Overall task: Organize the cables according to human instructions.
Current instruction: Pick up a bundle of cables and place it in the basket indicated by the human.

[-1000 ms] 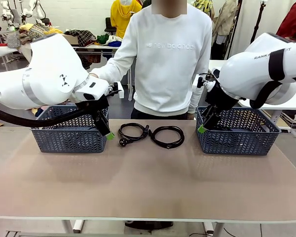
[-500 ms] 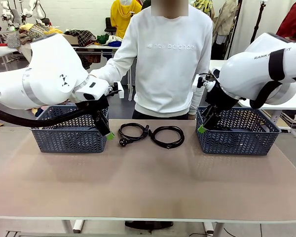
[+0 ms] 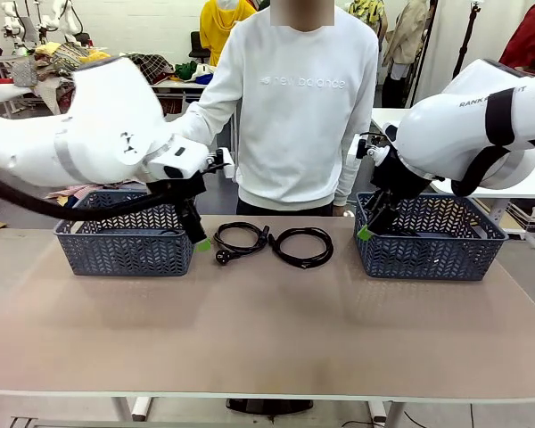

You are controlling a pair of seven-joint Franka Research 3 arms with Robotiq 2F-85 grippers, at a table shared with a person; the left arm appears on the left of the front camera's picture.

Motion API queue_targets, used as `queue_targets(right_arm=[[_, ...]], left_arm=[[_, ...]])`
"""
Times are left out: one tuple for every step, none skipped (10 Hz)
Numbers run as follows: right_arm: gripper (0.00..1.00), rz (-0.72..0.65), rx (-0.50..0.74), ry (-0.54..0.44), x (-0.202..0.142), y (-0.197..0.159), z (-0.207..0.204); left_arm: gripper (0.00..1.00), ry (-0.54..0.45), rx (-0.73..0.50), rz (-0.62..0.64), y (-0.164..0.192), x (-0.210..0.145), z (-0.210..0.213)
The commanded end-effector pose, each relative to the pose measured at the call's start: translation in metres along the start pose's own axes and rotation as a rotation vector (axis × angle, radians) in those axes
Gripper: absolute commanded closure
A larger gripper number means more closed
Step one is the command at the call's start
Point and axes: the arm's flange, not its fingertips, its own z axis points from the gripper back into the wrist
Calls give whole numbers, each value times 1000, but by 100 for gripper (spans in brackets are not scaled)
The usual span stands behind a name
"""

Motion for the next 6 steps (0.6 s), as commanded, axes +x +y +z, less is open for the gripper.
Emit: queue_targets(right_arm=[[0,1,-2,0,1,0,0],[0,1,-2,0,1,0,0],[0,1,-2,0,1,0,0],[0,1,-2,0,1,0,0],[0,1,-2,0,1,0,0],[0,1,-2,0,1,0,0]], left_arm=[[0,122,11,-7,16,47,-8],[0,164,21,-12,22,66,-19],[0,189,22,-8,29,84,-33],[0,209,34,-11,35,99,-49],[0,217,23,-3,43,111,-65],[0,217,25,4,52,120,-82]])
